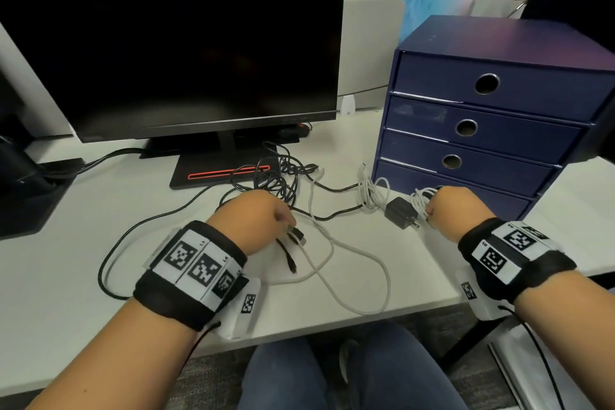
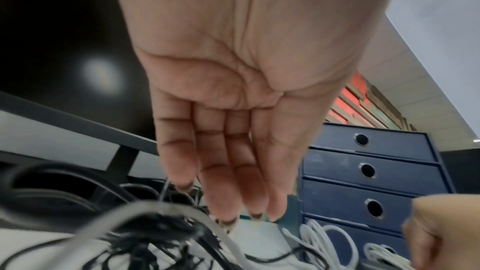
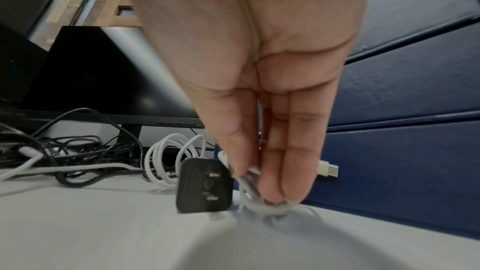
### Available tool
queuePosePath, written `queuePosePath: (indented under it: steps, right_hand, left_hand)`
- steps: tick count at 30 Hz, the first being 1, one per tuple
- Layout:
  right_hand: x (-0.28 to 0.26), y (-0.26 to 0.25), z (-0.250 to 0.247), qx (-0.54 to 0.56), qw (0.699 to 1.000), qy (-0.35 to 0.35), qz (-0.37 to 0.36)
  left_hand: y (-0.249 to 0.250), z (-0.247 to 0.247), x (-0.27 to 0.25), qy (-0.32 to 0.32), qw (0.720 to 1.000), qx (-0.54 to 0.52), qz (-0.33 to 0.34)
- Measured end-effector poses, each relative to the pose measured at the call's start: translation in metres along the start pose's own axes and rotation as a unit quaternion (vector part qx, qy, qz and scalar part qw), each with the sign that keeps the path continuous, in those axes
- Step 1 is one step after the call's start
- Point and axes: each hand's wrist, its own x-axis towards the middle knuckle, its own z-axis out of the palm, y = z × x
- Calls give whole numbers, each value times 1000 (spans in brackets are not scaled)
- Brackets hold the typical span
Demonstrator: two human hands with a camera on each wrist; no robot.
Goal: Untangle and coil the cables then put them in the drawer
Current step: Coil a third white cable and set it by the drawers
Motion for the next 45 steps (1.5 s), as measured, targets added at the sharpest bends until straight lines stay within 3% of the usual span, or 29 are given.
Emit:
queuePosePath:
  steps: [4, 8, 12, 15, 19, 23, 27, 29, 34, 40, 43, 45]
  right_hand:
    - [-9, 0, -7, 34, 999, 28, 24]
    - [-34, -20, -23, 225, 966, 128, -23]
    - [-72, -74, -40, 322, 936, 28, -141]
    - [-79, -104, -32, 352, 916, -48, -189]
    - [-73, -125, -21, 356, 915, -49, -185]
    - [-70, -135, -22, 364, 914, -18, -176]
    - [-73, -129, -29, 433, 884, 15, -177]
    - [-74, -123, -34, 447, 877, 32, -175]
    - [-73, -117, -39, 413, 885, 17, -214]
    - [-79, -119, -38, 417, 875, 98, -226]
    - [-75, -116, -48, 454, 855, 150, -202]
    - [-69, -109, -60, 524, 814, 190, -163]
  left_hand:
    - [-19, -9, -5, 40, 998, 5, -54]
    - [-32, -2, -7, 41, 996, 9, -72]
    - [-39, 4, -5, 36, 995, 3, -97]
    - [-39, 4, -5, 40, 996, -4, -76]
    - [-34, -4, -12, 160, 985, -54, -26]
    - [-26, -16, -26, 298, 945, -129, 43]
    - [-28, -37, -36, 432, 848, -298, 70]
    - [-29, -47, -42, 451, 813, -363, 68]
    - [-30, -56, -50, 483, 759, -427, 89]
    - [-33, -58, -55, 550, 716, -423, 81]
    - [-33, -58, -55, 528, 720, -442, 90]
    - [-32, -56, -53, 491, 736, -456, 100]
